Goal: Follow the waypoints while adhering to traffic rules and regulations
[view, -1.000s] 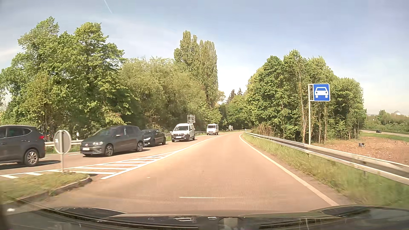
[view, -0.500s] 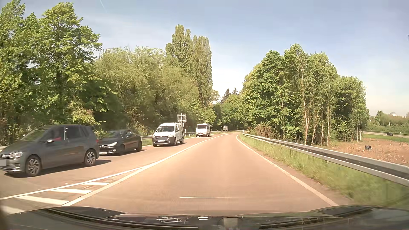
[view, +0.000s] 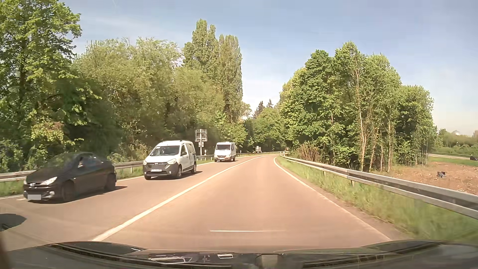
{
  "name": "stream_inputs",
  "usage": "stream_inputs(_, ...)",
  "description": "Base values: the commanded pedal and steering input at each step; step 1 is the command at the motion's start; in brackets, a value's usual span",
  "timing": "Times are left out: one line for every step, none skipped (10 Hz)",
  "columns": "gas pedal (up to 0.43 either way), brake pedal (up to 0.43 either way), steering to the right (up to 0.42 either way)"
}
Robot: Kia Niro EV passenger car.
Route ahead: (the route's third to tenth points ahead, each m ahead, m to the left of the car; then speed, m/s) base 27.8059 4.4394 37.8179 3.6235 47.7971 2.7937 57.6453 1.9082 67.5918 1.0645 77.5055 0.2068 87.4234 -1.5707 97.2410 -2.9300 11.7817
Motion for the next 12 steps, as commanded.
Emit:
stream_inputs(0.028, 0.0, 0.014)
stream_inputs(0.028, 0.0, 0.013)
stream_inputs(0.028, 0.0, 0.013)
stream_inputs(0.028, 0.0, 0.012)
stream_inputs(0.028, 0.0, 0.012)
stream_inputs(0.028, 0.0, 0.011)
stream_inputs(0.028, 0.0, 0.011)
stream_inputs(0.028, 0.0, 0.009)
stream_inputs(0.028, 0.0, 0.008)
stream_inputs(0.028, 0.0, 0.008)
stream_inputs(0.028, 0.0, 0.008)
stream_inputs(0.028, 0.0, 0.008)
